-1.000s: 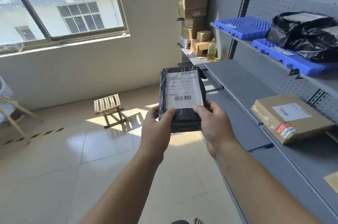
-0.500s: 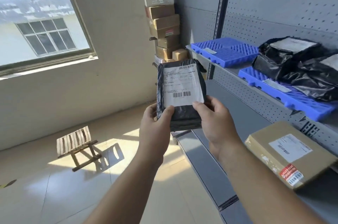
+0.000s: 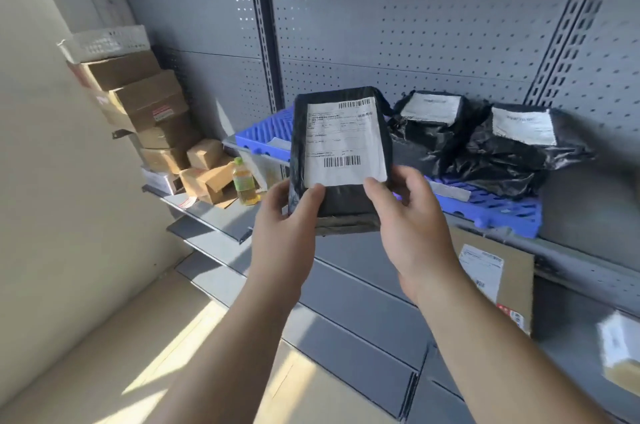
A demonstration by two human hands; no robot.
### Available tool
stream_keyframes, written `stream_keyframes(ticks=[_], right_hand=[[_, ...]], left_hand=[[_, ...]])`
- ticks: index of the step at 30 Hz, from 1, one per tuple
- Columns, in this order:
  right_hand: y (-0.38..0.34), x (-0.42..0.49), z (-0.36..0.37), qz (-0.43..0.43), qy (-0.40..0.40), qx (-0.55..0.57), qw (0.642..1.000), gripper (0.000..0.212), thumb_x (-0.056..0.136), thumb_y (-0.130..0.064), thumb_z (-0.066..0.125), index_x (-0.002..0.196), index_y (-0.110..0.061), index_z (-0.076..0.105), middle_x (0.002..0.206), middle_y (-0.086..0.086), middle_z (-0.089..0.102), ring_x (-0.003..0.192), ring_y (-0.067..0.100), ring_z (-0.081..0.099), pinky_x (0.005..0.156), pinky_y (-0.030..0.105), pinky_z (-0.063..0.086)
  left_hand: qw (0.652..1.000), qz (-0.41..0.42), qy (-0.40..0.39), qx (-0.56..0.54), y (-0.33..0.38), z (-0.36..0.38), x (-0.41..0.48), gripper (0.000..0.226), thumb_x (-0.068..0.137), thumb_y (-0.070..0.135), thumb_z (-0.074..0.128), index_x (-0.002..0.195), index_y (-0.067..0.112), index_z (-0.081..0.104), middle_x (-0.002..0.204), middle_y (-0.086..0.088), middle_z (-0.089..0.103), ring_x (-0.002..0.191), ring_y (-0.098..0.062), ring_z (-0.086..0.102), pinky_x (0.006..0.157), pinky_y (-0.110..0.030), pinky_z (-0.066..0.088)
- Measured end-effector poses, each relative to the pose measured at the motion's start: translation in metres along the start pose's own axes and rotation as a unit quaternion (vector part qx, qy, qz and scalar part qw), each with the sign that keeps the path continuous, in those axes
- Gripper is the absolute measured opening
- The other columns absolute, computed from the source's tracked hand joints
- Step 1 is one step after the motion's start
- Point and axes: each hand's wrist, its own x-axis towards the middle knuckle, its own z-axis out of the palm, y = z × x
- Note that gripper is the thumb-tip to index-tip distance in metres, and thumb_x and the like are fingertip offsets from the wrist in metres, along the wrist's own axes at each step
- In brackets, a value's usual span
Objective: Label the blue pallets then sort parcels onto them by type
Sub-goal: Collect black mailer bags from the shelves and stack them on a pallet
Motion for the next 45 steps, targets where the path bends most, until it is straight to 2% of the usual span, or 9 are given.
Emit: stream_keyframes(ticks=[4, 10, 15, 17, 20, 25, 38, 42, 45], right_hand=[[-0.006, 0.028, -0.017, -0.025, 0.033, -0.014, 0.999, 0.029, 0.082, -0.043, 0.065, 0.111, -0.041, 0.065, 0.106, -0.023, 0.072, 0.096, -0.004, 0.065, 0.077, 0.024, 0.045], [-0.014, 0.076, -0.045, -0.064, 0.049, -0.049, 0.996, 0.029, 0.082, -0.035, 0.066, 0.110, -0.037, 0.065, 0.106, -0.024, 0.072, 0.103, -0.004, 0.065, 0.088, 0.028, 0.048], [-0.019, 0.118, -0.062, -0.076, 0.057, -0.070, 0.993, 0.030, 0.081, -0.036, 0.067, 0.111, -0.036, 0.066, 0.109, -0.018, 0.072, 0.102, -0.002, 0.066, 0.090, 0.032, 0.052], [-0.020, 0.134, -0.065, -0.072, 0.072, -0.083, 0.991, 0.036, 0.077, -0.041, 0.068, 0.112, -0.035, 0.067, 0.116, -0.013, 0.069, 0.108, 0.000, 0.064, 0.094, 0.034, 0.052], [-0.020, 0.153, -0.068, -0.075, 0.086, -0.086, 0.990, 0.029, 0.079, -0.039, 0.068, 0.107, -0.037, 0.068, 0.109, -0.017, 0.072, 0.099, -0.004, 0.065, 0.084, 0.027, 0.051], [-0.019, 0.180, -0.067, -0.081, 0.119, -0.097, 0.985, 0.019, 0.083, -0.038, 0.068, 0.102, -0.037, 0.069, 0.097, -0.024, 0.074, 0.089, -0.005, 0.068, 0.075, 0.025, 0.048], [-0.010, 0.230, -0.049, -0.006, 0.227, -0.178, 0.957, 0.045, 0.078, -0.055, 0.062, 0.117, -0.034, 0.065, 0.106, -0.017, 0.072, 0.100, 0.003, 0.065, 0.090, 0.041, 0.054], [-0.005, 0.231, -0.046, 0.019, 0.253, -0.181, 0.950, 0.054, 0.077, -0.052, 0.062, 0.128, -0.034, 0.060, 0.113, -0.017, 0.071, 0.104, 0.004, 0.065, 0.092, 0.039, 0.053], [-0.001, 0.230, -0.043, 0.013, 0.255, -0.189, 0.948, 0.047, 0.077, -0.051, 0.061, 0.122, -0.034, 0.063, 0.100, -0.016, 0.073, 0.089, 0.002, 0.068, 0.085, 0.038, 0.056]], left_hand=[[0.999, 0.011, -0.048, 0.006, 0.001, 0.036, 0.038, 0.011, 0.082, 0.049, 0.069, 0.087, 0.058, 0.069, 0.090, 0.035, 0.071, 0.084, 0.014, 0.067, 0.074, -0.021, 0.048], [0.995, 0.054, -0.082, 0.025, 0.015, 0.097, 0.082, 0.055, 0.095, 0.041, 0.064, 0.060, 0.081, 0.050, 0.063, 0.054, 0.052, 0.065, 0.034, 0.049, 0.066, -0.014, 0.036], [0.995, 0.035, -0.094, 0.004, 0.011, 0.133, 0.121, 0.008, 0.085, 0.059, 0.063, 0.090, 0.066, 0.065, 0.086, 0.039, 0.068, 0.088, 0.017, 0.063, 0.089, -0.030, 0.051], [0.995, 0.040, -0.096, 0.006, 0.007, 0.145, 0.135, 0.032, 0.080, 0.065, 0.061, 0.109, 0.050, 0.061, 0.091, 0.037, 0.066, 0.095, 0.013, 0.062, 0.096, -0.031, 0.051], [0.991, 0.059, -0.118, 0.033, 0.013, 0.160, 0.148, 0.007, 0.091, 0.057, 0.060, 0.085, 0.058, 0.063, 0.065, 0.043, 0.060, 0.065, 0.022, 0.057, 0.064, -0.007, 0.045], [0.988, 0.072, -0.137, 0.014, 0.015, 0.183, 0.180, 0.020, 0.087, 0.063, 0.055, 0.098, 0.054, 0.069, 0.089, 0.032, 0.070, 0.084, 0.015, 0.063, 0.079, -0.019, 0.046], [0.960, 0.115, -0.248, 0.061, -0.001, 0.206, 0.252, 0.032, 0.087, 0.069, 0.050, 0.090, 0.041, 0.066, 0.076, 0.007, 0.070, 0.063, -0.006, 0.065, 0.058, -0.019, 0.051], [0.950, 0.103, -0.286, 0.076, -0.011, 0.204, 0.260, 0.065, 0.081, 0.077, 0.050, 0.130, 0.037, 0.062, 0.111, 0.022, 0.070, 0.108, 0.000, 0.064, 0.096, -0.030, 0.052], [0.943, 0.124, -0.298, 0.076, -0.013, 0.200, 0.260, 0.046, 0.085, 0.071, 0.051, 0.113, 0.039, 0.067, 0.098, 0.020, 0.074, 0.090, 0.001, 0.069, 0.078, -0.024, 0.054]])
